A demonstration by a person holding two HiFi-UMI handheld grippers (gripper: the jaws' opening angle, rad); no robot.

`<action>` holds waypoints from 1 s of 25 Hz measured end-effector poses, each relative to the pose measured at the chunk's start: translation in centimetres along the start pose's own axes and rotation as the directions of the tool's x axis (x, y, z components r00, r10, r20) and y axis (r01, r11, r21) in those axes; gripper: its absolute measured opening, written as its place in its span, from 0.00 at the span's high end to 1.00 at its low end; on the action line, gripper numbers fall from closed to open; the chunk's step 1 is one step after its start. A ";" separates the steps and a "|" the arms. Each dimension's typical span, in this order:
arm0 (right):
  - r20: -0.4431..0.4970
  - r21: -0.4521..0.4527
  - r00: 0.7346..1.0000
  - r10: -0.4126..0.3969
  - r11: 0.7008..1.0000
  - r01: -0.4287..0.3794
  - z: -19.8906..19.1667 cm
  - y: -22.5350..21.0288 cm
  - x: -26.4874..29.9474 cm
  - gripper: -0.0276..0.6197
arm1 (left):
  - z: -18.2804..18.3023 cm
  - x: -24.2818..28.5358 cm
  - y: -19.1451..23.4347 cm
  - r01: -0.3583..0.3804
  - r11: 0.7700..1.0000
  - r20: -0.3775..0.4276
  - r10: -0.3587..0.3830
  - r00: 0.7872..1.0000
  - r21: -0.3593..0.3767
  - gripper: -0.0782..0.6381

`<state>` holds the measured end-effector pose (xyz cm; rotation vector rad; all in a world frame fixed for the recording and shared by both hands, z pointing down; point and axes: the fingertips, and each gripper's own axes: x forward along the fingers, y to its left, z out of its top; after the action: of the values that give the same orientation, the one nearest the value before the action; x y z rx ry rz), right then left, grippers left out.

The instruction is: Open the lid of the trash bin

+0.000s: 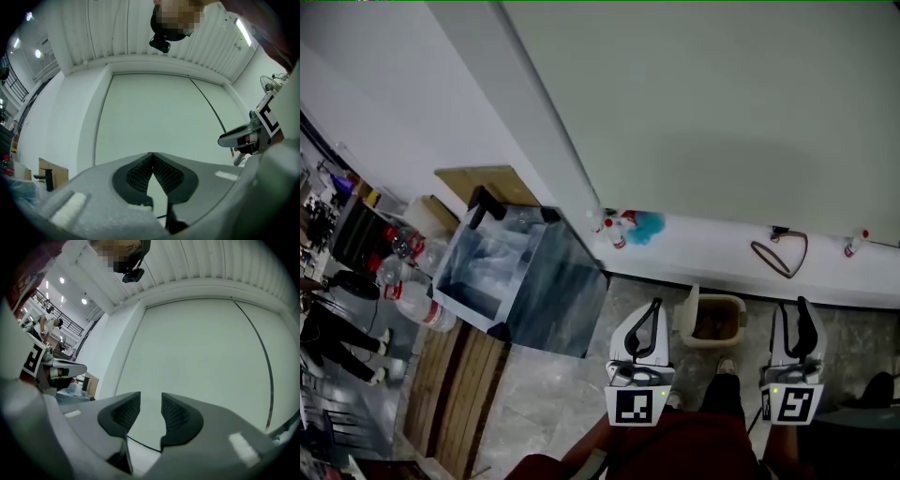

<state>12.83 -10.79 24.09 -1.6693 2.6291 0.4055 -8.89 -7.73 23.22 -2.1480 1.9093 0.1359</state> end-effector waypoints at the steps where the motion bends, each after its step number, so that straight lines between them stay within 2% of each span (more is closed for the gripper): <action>1: -0.002 -0.003 1.000 0.004 1.000 -0.004 -0.1 0.1 0.0 0.75 | -0.1 0.1 -0.1 0.002 1.000 -0.002 -0.002 1.000 -0.007 0.88; 8: -0.009 -0.001 1.000 0.020 1.000 -0.020 -0.5 0.5 0.2 0.86 | -1.0 0.5 -0.6 0.017 0.999 -0.019 -0.018 1.000 -0.033 0.88; 13: -0.024 0.021 1.000 0.006 1.000 -0.006 -0.6 0.5 0.5 0.96 | -1.4 0.9 -1.1 0.041 0.999 -0.038 -0.042 0.998 -0.016 0.88; 21: -0.034 -0.019 0.999 0.023 1.000 -0.024 -1.2 0.5 0.5 0.96 | -1.6 1.2 -0.9 0.036 0.999 -0.029 -0.037 0.999 -0.036 0.88; 25: -0.043 -0.015 0.999 0.022 1.000 -0.023 -1.4 0.4 0.7 0.96 | -2.3 1.1 -0.8 0.037 0.999 -0.064 -0.039 0.997 -0.031 0.88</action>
<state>12.39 -11.60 25.47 -1.6728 2.6843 0.3960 -8.20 -9.35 25.28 -2.2326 1.9121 0.0890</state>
